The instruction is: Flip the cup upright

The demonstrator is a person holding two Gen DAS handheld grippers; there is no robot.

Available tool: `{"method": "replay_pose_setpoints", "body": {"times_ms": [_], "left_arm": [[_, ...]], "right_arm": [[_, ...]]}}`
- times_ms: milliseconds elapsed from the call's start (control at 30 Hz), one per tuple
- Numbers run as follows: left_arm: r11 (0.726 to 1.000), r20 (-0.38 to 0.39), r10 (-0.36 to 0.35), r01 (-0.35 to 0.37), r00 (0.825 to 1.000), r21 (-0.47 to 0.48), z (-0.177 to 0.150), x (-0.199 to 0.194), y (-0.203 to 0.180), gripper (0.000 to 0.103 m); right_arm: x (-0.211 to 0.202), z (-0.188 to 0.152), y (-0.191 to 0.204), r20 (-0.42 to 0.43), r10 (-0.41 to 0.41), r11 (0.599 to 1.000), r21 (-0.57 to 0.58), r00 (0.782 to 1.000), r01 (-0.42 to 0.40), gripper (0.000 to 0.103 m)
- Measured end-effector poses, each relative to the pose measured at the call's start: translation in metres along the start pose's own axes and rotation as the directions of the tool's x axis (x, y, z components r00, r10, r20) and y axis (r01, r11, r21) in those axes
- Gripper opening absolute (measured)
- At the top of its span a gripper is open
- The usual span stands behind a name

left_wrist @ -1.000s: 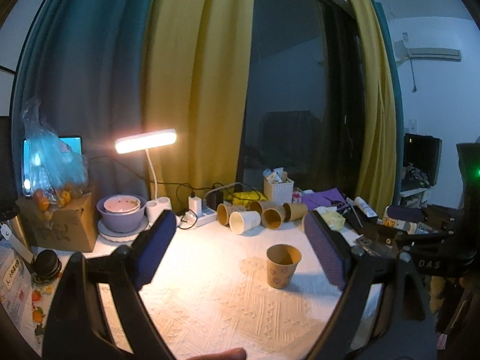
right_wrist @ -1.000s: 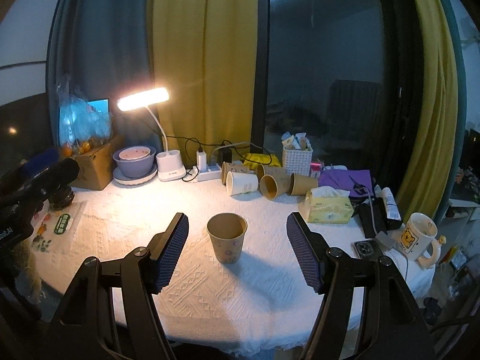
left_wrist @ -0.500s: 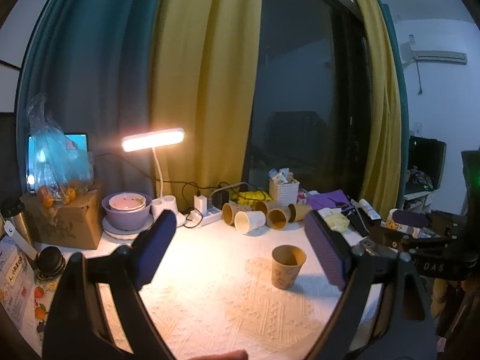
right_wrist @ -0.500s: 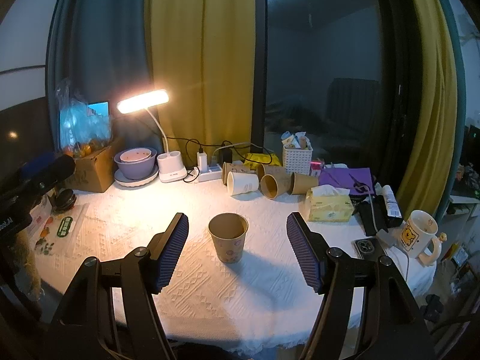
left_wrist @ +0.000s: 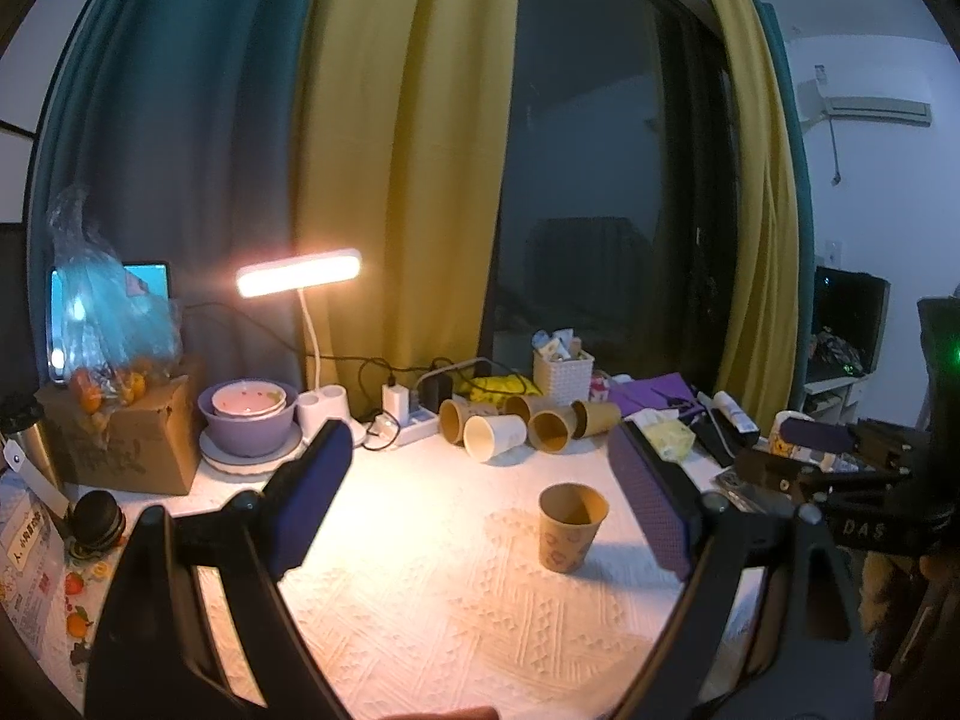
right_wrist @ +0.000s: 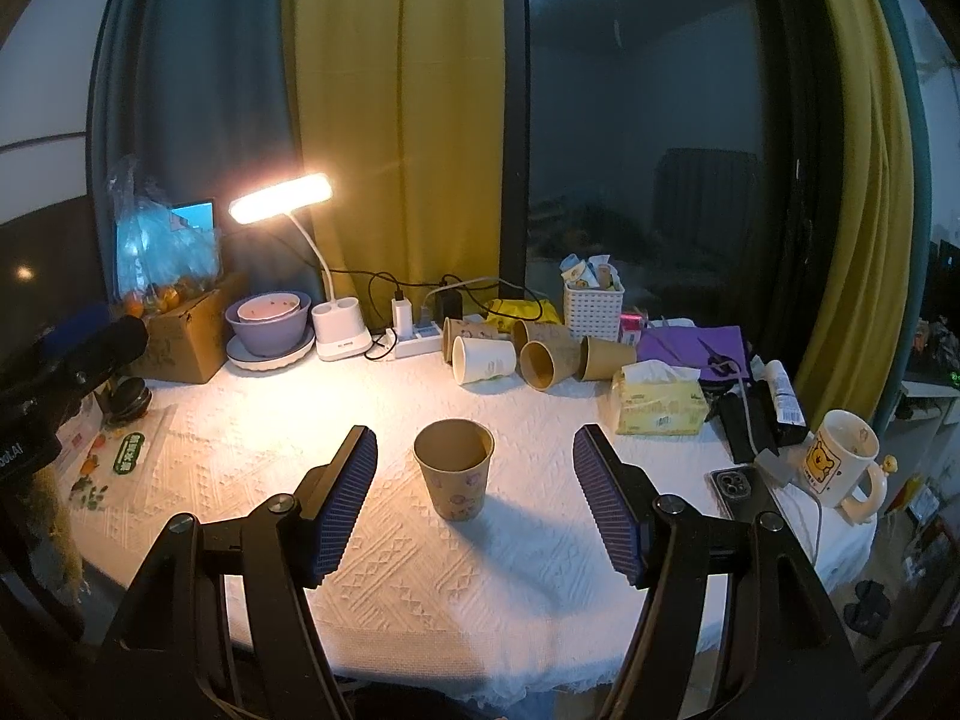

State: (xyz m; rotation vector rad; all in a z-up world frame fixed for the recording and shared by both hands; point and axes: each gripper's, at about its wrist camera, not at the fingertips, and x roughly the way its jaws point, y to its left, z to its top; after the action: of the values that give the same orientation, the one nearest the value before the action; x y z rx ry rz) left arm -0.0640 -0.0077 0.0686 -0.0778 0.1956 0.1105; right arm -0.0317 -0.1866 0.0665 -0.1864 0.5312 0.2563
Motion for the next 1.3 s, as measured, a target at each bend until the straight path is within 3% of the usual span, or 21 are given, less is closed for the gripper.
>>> {"method": "replay_pose_setpoints", "body": {"times_ms": [1300], "left_arm": [[1.000, -0.009, -0.006, 0.006, 1.000, 0.001, -0.0021, 0.0007, -0.0007, 0.088]], "right_arm": [[0.0030, -0.0024, 0.0047, -0.009, -0.002, 1.000, 0.006, 1.000, 0.002, 0.071]]}}
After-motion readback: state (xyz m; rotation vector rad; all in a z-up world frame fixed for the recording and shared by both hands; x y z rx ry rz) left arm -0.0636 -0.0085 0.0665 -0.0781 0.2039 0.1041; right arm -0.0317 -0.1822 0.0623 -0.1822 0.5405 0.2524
